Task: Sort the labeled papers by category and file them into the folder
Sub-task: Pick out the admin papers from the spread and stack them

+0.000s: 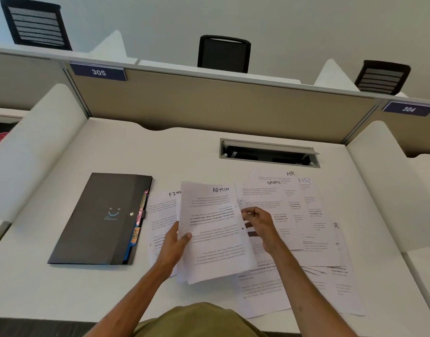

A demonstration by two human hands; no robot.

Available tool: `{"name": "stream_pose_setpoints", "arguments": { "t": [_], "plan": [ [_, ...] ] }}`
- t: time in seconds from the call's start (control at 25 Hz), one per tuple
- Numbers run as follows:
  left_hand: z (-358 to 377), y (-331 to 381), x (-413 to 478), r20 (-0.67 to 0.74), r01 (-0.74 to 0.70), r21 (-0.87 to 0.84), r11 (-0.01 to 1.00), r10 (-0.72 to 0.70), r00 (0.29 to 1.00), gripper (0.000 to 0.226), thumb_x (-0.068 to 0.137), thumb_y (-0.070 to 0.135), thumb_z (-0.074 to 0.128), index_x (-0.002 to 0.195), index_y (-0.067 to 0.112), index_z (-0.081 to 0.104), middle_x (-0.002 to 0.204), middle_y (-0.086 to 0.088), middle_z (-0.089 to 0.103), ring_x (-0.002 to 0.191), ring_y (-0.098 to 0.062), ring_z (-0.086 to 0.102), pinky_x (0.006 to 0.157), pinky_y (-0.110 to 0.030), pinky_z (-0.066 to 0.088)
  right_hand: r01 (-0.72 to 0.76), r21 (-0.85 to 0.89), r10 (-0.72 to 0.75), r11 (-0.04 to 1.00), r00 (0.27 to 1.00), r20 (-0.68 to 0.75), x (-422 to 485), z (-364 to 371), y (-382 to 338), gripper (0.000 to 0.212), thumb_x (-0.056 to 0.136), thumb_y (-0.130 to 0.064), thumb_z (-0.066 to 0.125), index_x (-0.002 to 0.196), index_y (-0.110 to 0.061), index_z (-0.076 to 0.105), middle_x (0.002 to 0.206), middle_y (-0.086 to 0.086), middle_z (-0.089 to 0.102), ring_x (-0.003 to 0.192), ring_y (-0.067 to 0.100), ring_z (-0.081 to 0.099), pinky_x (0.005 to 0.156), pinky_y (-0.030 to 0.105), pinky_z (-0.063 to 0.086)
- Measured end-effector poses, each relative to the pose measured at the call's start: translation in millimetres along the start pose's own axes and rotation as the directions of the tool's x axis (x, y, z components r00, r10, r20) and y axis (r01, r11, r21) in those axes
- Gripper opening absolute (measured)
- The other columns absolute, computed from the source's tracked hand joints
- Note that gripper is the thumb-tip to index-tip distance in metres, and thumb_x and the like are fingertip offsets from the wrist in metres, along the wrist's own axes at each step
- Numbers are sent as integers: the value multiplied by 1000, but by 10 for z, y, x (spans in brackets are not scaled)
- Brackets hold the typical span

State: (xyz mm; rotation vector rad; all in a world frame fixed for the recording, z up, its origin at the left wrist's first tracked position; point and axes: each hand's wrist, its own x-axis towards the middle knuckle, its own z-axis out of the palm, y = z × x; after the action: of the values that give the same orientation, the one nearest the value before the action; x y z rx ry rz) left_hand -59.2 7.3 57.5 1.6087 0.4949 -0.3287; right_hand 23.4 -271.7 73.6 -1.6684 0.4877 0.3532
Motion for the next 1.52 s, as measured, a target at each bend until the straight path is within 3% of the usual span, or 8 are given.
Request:
{"name": "stream_pose_setpoints", "arguments": {
  "t": [0.12, 0.24, 0.44, 0.6, 0.8, 1.12, 1.28, 1.52],
  "plan": [
    [-98, -59, 77, -30, 10, -19, 1000, -11, 1000, 38, 110, 26, 58, 147, 35, 53, 133, 4, 71, 107, -24, 74, 96, -58, 59, -33, -190, -15, 981, 970, -243, 74, -278, 107, 10, 95, -16, 70, 104, -18, 73, 106, 5, 77, 87, 20, 73, 70, 35, 55],
    [-148, -91, 111, -41, 13, -61, 998, -15, 999, 34, 113, 26, 51, 146, 35, 54, 130, 2, 73, 106, -26, 75, 94, -56, 60, -208, -545, -56, 812, 902, -428, 70, -545, 282, 29, 92, -24, 70, 120, -19, 65, 123, 4, 66, 111, 27, 64, 88, 40, 52],
    [-172, -145, 110, -63, 38, -130, 991, -47, 997, 30, 113, 25, 50, 141, 35, 57, 130, 2, 73, 109, -26, 74, 96, -55, 59, -318, -763, 22, 563, 929, -371, 0, -669, 606, 73, 79, -55, 80, 134, -18, 50, 136, 9, 54, 131, 31, 47, 105, 51, 41],
    [-228, -181, 90, -71, 28, -142, 989, -39, 997, 31, 113, 24, 49, 141, 35, 57, 131, 2, 72, 111, -26, 72, 99, -57, 58, -331, -726, 23, 603, 916, -399, 3, -666, 669, 63, 81, -48, 82, 130, -17, 56, 130, 8, 62, 127, 31, 49, 103, 49, 39],
    [-306, -188, 43, -87, 14, -181, 983, -30, 996, 33, 113, 22, 50, 143, 30, 57, 130, 0, 73, 111, -28, 72, 100, -59, 57, -304, -606, -79, 735, 849, -522, -13, -754, 603, 19, 96, -16, 60, 113, -20, 63, 113, 8, 71, 109, 32, 62, 100, 47, 37],
    [-331, -159, 25, -106, -69, -269, 961, 42, 994, 33, 107, 23, 61, 140, 27, 65, 124, 0, 79, 106, -35, 76, 86, -50, 62, -399, -145, 144, 905, 610, -779, 19, -1181, 482, 37, 92, -19, 45, 123, -8, 63, 122, 21, 68, 111, 43, 60, 111, 55, 30],
    [-325, -143, 15, -121, -94, -274, 957, 63, 991, 33, 107, 23, 62, 139, 26, 66, 124, -1, 78, 106, -34, 76, 87, -50, 62, -389, -66, 240, 919, 684, -689, 90, -1074, 404, 34, 91, -13, 49, 117, 1, 65, 114, 23, 68, 106, 43, 62, 109, 53, 35],
    [-338, -117, -46, -136, -97, -287, 953, 60, 989, 33, 106, 19, 61, 138, 23, 67, 121, -1, 80, 104, -33, 76, 76, -38, 64, -199, -176, 93, 964, 873, -479, 148, -434, 336, 27, 93, -9, 59, 117, -15, 69, 121, 12, 71, 107, 34, 68, 91, 38, 56]
  ]
}}
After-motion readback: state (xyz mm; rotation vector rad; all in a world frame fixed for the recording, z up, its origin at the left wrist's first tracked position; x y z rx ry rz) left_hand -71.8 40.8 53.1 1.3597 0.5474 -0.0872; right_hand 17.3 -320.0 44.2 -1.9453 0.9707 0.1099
